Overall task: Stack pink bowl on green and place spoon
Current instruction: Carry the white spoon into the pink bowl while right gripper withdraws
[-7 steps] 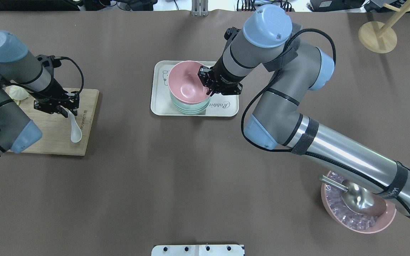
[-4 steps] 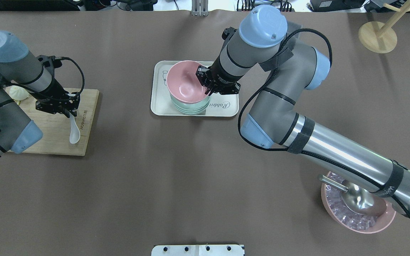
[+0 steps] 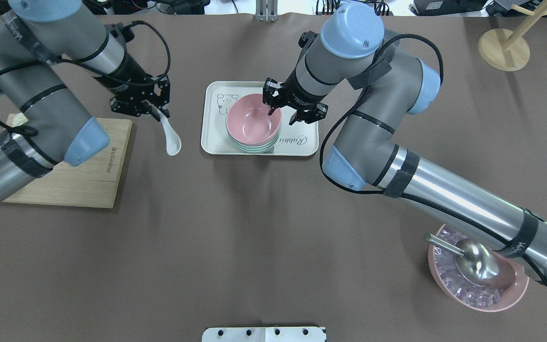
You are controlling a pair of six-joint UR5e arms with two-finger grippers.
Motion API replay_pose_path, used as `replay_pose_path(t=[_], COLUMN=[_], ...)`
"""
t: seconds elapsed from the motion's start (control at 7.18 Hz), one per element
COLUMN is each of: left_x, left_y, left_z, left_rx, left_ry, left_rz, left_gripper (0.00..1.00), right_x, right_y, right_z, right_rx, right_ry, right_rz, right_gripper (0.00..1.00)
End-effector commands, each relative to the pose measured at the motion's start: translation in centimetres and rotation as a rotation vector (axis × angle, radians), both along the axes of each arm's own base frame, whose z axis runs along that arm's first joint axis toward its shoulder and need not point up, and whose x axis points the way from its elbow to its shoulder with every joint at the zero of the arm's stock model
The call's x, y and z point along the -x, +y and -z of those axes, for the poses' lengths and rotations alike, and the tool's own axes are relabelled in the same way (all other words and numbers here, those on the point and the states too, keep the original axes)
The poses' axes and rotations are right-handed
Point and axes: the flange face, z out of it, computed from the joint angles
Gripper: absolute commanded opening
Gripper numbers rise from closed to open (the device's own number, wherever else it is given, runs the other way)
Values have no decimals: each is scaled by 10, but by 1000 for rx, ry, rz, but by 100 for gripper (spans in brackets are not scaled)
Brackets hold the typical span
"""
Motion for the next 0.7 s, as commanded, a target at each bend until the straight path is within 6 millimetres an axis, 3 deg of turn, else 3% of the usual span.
replay_pose_path(t=[0.0,0.14,0.28,0.42,0.56], left_x=[-47,-83,-112,-121,-105], left_y=[-41,-46,-35,-30,-19], left_z=[112,128,124,109,82], left_rx=[41,7,-89,-123,-132], left_ry=[40,30,65,56,57], left_rz=[112,148,175,195,189], left_gripper=[0,0,0,96,98], right_x=[-97,-137,-164,-172,-174], right_y=[5,-1,-5,-7,-7], right_z=[-67,-103,-118,-124,-123], right_rx=[-5,-31,-32,-24,-26], right_ry=[-12,-1,1,3,2], right_rz=[34,76,69,61,58], right_gripper=[100,100,100,100,100])
